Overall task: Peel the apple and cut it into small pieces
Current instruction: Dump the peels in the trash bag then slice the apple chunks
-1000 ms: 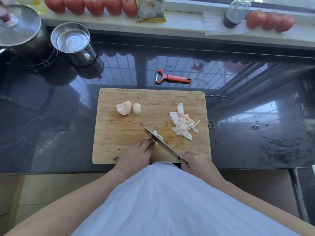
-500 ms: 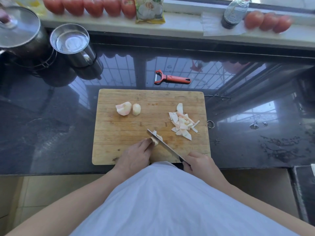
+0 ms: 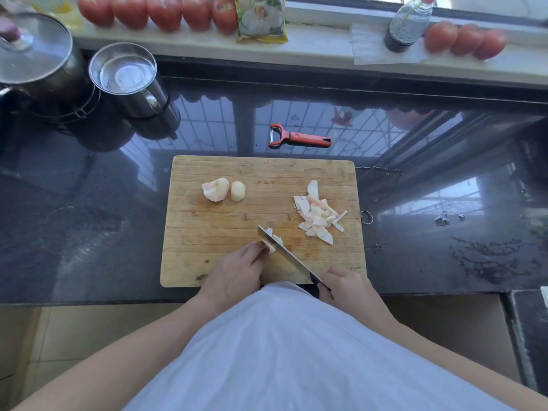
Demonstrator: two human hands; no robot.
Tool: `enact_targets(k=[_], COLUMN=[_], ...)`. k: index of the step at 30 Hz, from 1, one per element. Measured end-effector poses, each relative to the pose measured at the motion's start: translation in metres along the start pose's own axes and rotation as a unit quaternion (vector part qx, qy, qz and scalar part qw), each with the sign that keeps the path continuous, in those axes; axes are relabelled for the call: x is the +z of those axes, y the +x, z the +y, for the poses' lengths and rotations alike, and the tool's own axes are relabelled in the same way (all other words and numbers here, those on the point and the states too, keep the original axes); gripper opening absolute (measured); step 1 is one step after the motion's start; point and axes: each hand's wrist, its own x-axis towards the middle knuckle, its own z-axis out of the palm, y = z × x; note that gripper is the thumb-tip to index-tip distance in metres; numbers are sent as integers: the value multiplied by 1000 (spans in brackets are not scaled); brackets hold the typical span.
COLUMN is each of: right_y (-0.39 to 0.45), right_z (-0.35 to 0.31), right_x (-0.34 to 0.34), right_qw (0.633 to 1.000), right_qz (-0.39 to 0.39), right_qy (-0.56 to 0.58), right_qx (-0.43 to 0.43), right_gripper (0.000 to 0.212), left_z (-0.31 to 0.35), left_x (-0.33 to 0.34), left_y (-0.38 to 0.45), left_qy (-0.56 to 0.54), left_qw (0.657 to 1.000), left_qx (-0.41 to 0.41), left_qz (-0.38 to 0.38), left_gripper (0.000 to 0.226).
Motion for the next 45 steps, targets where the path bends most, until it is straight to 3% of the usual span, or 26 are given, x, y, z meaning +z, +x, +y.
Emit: enact_targets(k=[3, 7, 17, 24, 29, 38, 43, 45], right_y=[-2, -2, 30, 12, -3, -10, 10, 25], right_z=[-1, 1, -13, -17, -14, -14, -18, -26], right_x=[0, 5, 30, 9, 5, 1, 18, 27], right_qw=[1000, 1000, 998, 998, 999, 999, 997, 997], right_qz=[5, -8, -50, 17, -10, -40, -75, -69], right_qy=[5, 0, -5, 66, 34, 4, -10, -17], right_qx=[4, 0, 40, 16, 6, 27, 12, 31], right_gripper=[13, 15, 18, 19, 12, 10, 29, 23], left_z=[3, 2, 0, 8, 13, 11, 12, 12], left_x=[-4, -3, 6, 6, 1, 5, -1, 0], left_y=[-1, -2, 1, -10, -9, -5, -5, -6], left_qy=[4, -11, 1, 12, 25, 27, 36, 28], left_qw=[1000, 1000, 1000, 999, 998, 997, 998, 999], left_qx=[-3, 3, 13, 2, -3, 15, 17, 8], left_qz=[14, 18, 13, 49, 57, 67, 41, 20], left_gripper=[51, 60, 58, 63, 67, 54, 48, 50])
